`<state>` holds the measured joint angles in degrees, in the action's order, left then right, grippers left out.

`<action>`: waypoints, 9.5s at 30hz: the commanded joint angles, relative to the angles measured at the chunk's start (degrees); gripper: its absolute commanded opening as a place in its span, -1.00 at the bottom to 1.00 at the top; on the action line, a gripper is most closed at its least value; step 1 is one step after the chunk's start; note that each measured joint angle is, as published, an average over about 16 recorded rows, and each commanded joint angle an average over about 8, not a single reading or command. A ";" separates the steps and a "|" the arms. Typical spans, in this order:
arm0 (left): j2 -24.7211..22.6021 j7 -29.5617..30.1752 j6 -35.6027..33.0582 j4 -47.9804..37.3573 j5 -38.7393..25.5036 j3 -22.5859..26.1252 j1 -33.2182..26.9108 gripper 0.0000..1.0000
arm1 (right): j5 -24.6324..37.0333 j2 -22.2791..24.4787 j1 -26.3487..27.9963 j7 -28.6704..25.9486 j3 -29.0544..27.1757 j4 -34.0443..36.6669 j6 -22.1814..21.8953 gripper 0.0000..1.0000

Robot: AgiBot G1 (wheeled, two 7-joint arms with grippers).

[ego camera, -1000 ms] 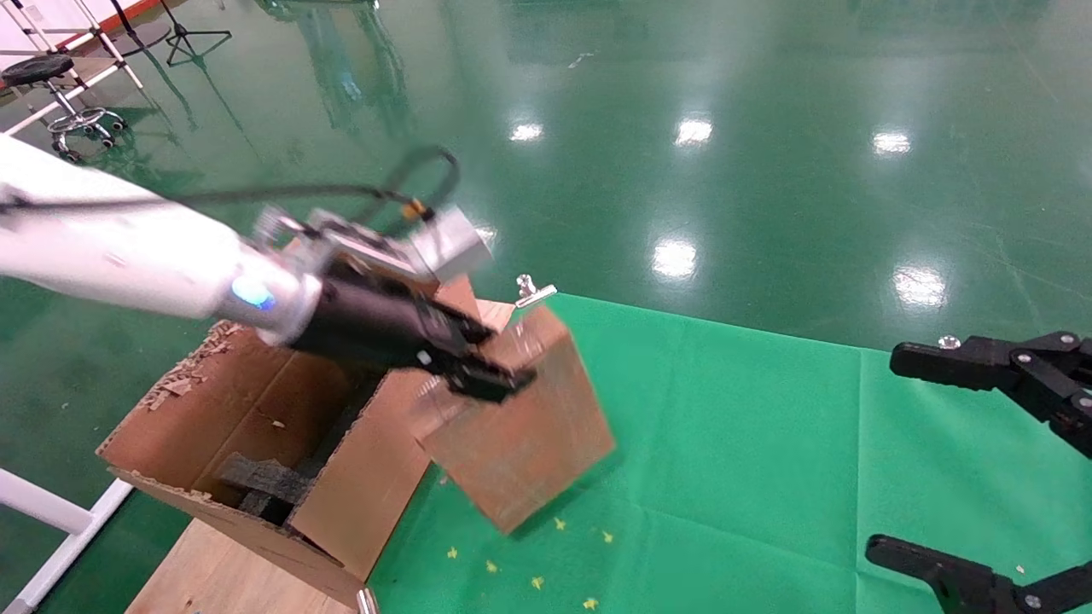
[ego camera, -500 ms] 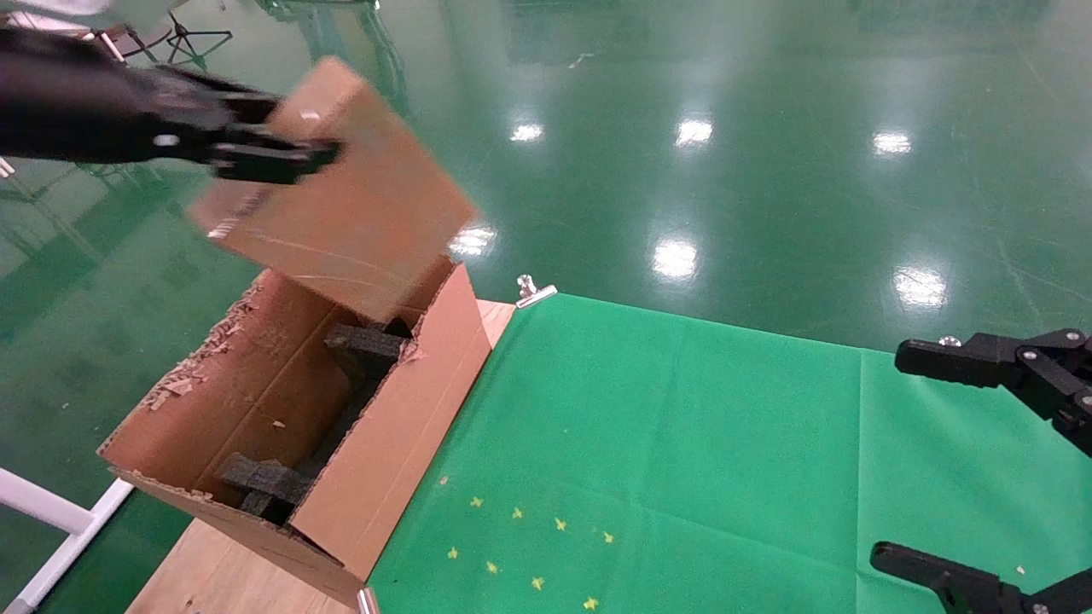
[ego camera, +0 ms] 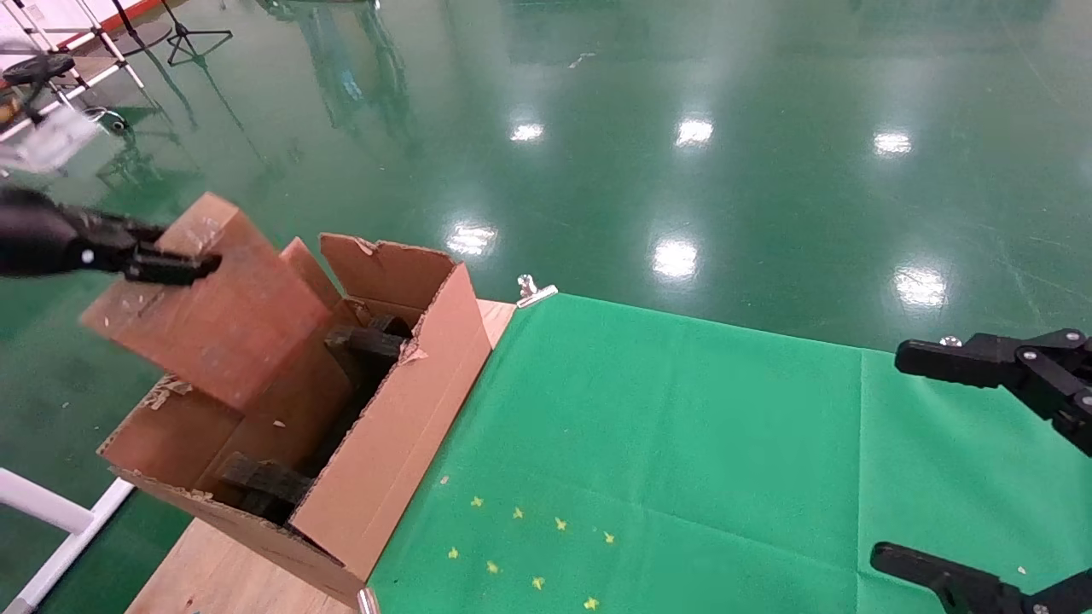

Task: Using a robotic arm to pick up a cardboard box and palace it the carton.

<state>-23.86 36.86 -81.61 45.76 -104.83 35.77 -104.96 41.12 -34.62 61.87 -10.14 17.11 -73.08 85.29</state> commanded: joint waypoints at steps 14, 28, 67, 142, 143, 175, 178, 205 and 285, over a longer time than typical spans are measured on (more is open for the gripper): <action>-5.90 -2.42 12.74 -12.94 -1.81 1.15 6.63 -1.00 | -0.02 0.01 0.01 0.02 0.04 0.00 -0.02 1.00; -11.13 -8.76 19.00 -27.68 -1.45 1.06 8.03 -1.00 | -0.05 0.03 0.02 0.04 0.07 0.00 -0.03 1.00; -15.14 -13.69 22.36 -38.71 -0.30 0.46 8.04 1.00 | -0.09 0.05 0.01 0.06 0.10 0.02 -0.06 1.00; -11.20 -25.71 -1.39 12.53 49.99 -16.69 33.77 1.00 | -0.18 0.10 0.06 0.15 0.25 0.09 -0.11 1.00; -11.20 -25.74 -1.55 13.46 50.78 -16.88 34.35 1.00 | -0.18 0.10 0.06 0.15 0.25 0.09 -0.11 1.00; -11.15 -26.11 -4.24 28.47 63.66 -19.95 43.88 1.00 | -0.23 0.12 0.06 0.17 0.29 0.10 -0.15 1.00; -11.15 -26.11 -4.19 28.30 63.49 -19.90 43.76 1.00 | -0.23 0.12 0.06 0.17 0.29 0.10 -0.15 1.00; -11.15 -26.11 -4.05 27.80 62.98 -19.75 43.42 1.00 | -0.23 0.12 0.06 0.17 0.29 0.10 -0.15 1.00; -11.15 -26.11 -4.05 27.72 62.91 -19.74 43.36 1.00 | -0.21 0.12 0.06 0.17 0.29 0.10 -0.15 1.00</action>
<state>-35.01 10.75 -85.66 73.48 -41.92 16.04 -61.60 40.91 -34.51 61.93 -9.97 17.40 -72.98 85.15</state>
